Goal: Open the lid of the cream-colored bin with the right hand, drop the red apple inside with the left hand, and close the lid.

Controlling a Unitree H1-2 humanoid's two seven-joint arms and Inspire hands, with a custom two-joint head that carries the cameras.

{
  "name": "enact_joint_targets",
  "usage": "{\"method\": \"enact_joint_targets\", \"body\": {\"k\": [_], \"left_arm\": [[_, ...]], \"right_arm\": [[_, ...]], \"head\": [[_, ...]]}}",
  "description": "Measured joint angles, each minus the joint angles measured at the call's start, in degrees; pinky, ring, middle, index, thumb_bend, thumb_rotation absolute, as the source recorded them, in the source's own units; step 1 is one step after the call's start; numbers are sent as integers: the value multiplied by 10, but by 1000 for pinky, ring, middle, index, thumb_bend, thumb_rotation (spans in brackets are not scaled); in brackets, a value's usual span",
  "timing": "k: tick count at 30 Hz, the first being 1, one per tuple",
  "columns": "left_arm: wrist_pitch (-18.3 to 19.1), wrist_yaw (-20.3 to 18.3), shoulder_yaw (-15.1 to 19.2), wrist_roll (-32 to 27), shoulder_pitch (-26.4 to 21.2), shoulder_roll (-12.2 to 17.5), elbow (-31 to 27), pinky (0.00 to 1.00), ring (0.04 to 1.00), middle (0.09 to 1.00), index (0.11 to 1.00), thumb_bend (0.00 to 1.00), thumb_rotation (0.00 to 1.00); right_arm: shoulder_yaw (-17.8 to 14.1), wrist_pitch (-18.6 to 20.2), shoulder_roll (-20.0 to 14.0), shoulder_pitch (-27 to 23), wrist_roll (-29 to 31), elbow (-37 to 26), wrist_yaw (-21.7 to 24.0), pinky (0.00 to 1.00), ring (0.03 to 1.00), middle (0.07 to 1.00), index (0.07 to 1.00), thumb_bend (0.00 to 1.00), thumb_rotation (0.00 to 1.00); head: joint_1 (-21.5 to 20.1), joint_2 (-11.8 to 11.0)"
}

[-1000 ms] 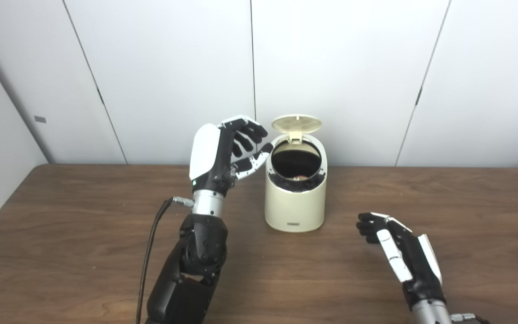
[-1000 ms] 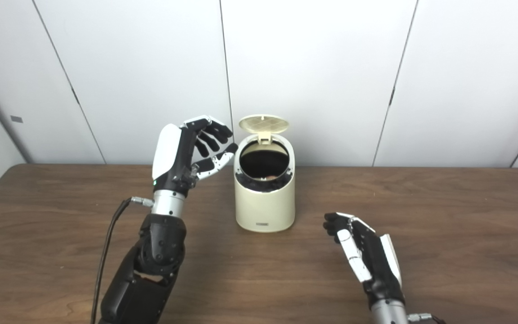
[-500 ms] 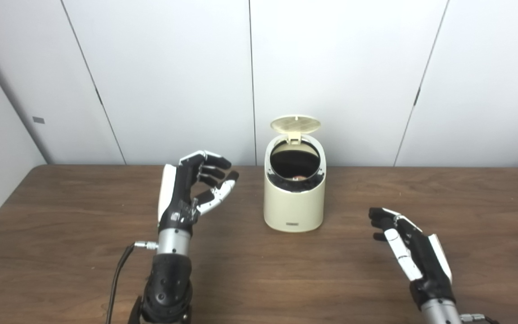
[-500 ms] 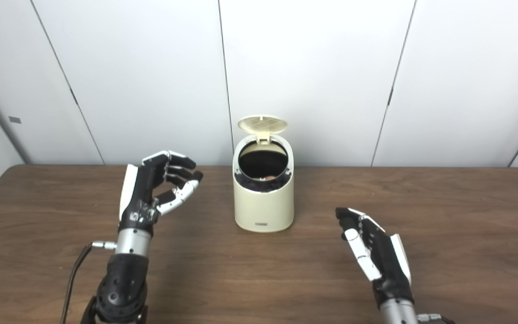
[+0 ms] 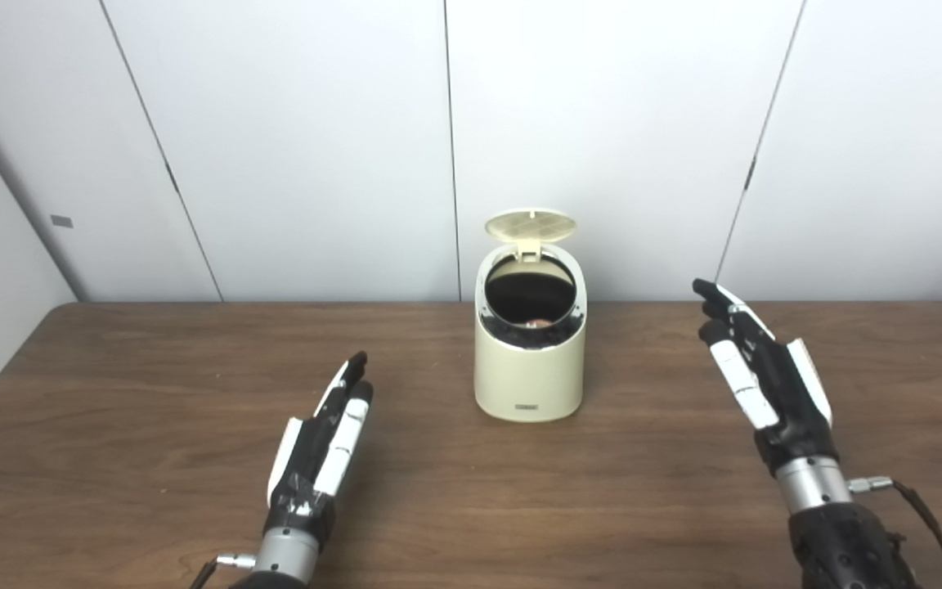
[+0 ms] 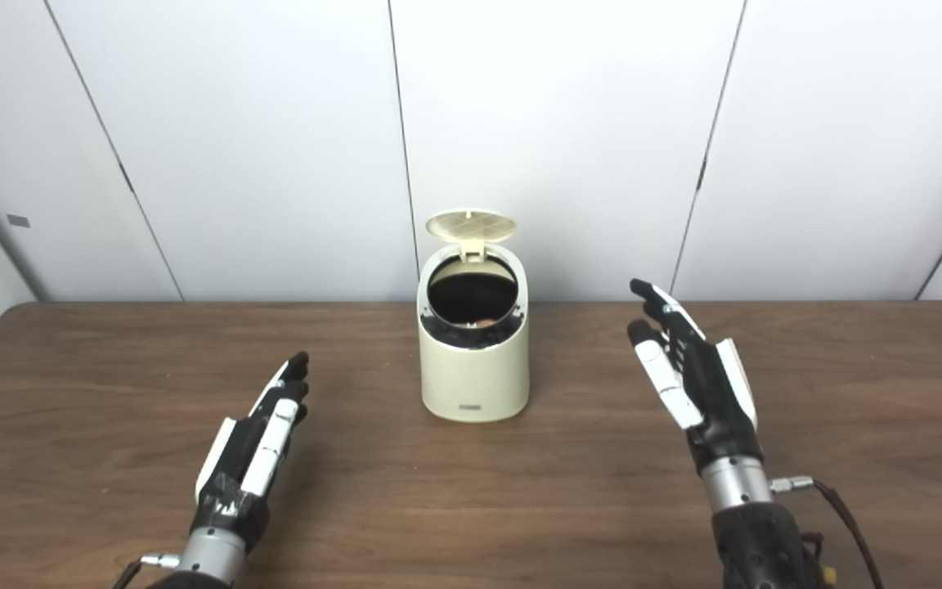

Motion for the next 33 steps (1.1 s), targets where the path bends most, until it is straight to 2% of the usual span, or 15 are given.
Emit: {"method": "enact_joint_targets", "body": {"k": [4, 7, 10, 13, 19, 21, 23, 25, 29, 33], "left_arm": [[-8, 2, 2, -7, 11, -3, 5, 1000, 1000, 1000, 1000, 531, 836], [-8, 2, 2, -8, 17, -6, 5, 1000, 1000, 1000, 1000, 529, 839], [-9, 3, 1, -6, 18, -7, 5, 1000, 1000, 999, 1000, 574, 854], [-9, 5, 2, -3, 18, -5, 5, 1000, 1000, 995, 1000, 582, 854], [-9, 10, 5, -3, 18, -3, 5, 1000, 996, 983, 1000, 594, 847], [-9, 9, 5, -3, 18, -3, 5, 1000, 1000, 987, 1000, 607, 844], [-9, 9, 4, -3, 18, -1, 5, 1000, 1000, 993, 1000, 607, 847], [-9, 9, 3, -3, 18, 0, 5, 1000, 1000, 994, 1000, 608, 844], [-8, 9, 2, -3, 17, 0, 5, 1000, 1000, 992, 1000, 614, 830], [-7, 9, -2, -3, 17, 0, 5, 1000, 1000, 997, 1000, 619, 817]], "right_arm": [[15, 37, -8, -49, -37, -4, 7, 930, 967, 971, 863, 538, 963], [12, 53, -10, -91, -23, -4, 23, 831, 873, 895, 849, 505, 898], [10, 58, -10, -129, 3, -2, 41, 748, 826, 872, 835, 468, 852], [15, 66, -12, -167, 3, 18, 52, 721, 826, 885, 833, 512, 878], [45, 123, -10, -209, -32, 38, 56, 738, 879, 905, 818, 504, 870], [64, 125, -10, -215, -59, 47, 55, 760, 874, 893, 823, 501, 917], [83, 124, -11, -224, -82, 66, 54, 792, 863, 872, 821, 462, 916], [96, 122, -12, -233, -94, 84, 58, 781, 850, 854, 806, 451, 891], [136, 102, -31, -251, -119, 106, 83, 806, 904, 899, 794, 434, 868], [146, 97, -32, -256, -124, 108, 100, 831, 950, 971, 814, 428, 795]], "head": [[-1, 2], [4, 2], [3, 2], [3, 2], [8, 2], [7, 3], [9, 3], [11, 3], [11, 4], [15, 4]]}}
